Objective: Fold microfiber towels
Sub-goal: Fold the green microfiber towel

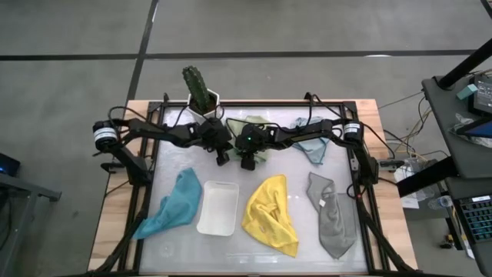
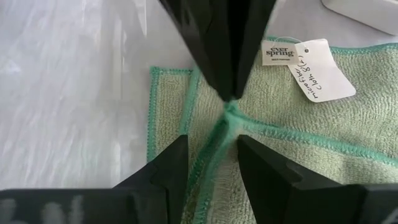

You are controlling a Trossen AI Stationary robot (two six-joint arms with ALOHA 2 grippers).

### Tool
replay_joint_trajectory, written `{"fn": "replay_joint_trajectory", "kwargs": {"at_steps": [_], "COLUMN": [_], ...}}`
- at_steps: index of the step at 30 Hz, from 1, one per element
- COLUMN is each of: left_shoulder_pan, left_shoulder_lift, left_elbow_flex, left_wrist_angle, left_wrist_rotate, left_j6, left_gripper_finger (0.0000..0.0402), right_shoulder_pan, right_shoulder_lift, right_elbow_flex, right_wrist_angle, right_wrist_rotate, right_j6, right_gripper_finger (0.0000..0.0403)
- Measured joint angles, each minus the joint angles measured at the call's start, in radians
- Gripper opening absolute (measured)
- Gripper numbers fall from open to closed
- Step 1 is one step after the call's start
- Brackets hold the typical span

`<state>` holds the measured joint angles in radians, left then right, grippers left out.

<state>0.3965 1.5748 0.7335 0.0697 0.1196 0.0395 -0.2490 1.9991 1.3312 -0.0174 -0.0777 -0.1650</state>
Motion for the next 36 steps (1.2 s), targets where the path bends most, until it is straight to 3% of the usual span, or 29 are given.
{"fn": "replay_joint_trajectory", "kwargs": {"at_steps": [11, 15, 20, 25, 32, 36], "left_shoulder_pan": [0.0, 0.0, 0.0, 0.002, 0.005, 0.017], "left_shoulder_lift": [-0.054, -0.056, -0.068, -0.09, -0.195, -0.301], "left_elbow_flex": [0.008, 0.006, 0.006, 0.013, 0.019, 0.019], "left_wrist_angle": [0.0, 0.001, 0.03, 0.033, 0.033, 0.052], "left_wrist_rotate": [0.002, 0.002, 0.002, 0.001, -0.002, -0.003], "left_j6": [0.022, 0.021, 0.021, 0.025, 0.126, 0.161], "left_gripper_finger": [0.0, 0.0, 0.0, 0.0, 0.0005, 0.0043], "right_shoulder_pan": [0.0, 0.0, 0.0, -0.002, -0.007, -0.013], "right_shoulder_lift": [0.0, 0.0, 0.0, -0.006, -0.133, -0.243], "right_elbow_flex": [0.0, 0.0, 0.0, 0.003, 0.003, 0.003], "right_wrist_angle": [0.034, 0.033, 0.033, 0.018, -0.05, -0.123], "right_wrist_rotate": [0.047, 0.053, 0.055, 0.057, 0.055, 0.05], "right_j6": [0.024, 0.016, -0.016, -0.05, -0.2, -0.311], "right_gripper_finger": [0.0125, 0.0093, 0.0019, 0.001, 0.0009, 0.0009]}}
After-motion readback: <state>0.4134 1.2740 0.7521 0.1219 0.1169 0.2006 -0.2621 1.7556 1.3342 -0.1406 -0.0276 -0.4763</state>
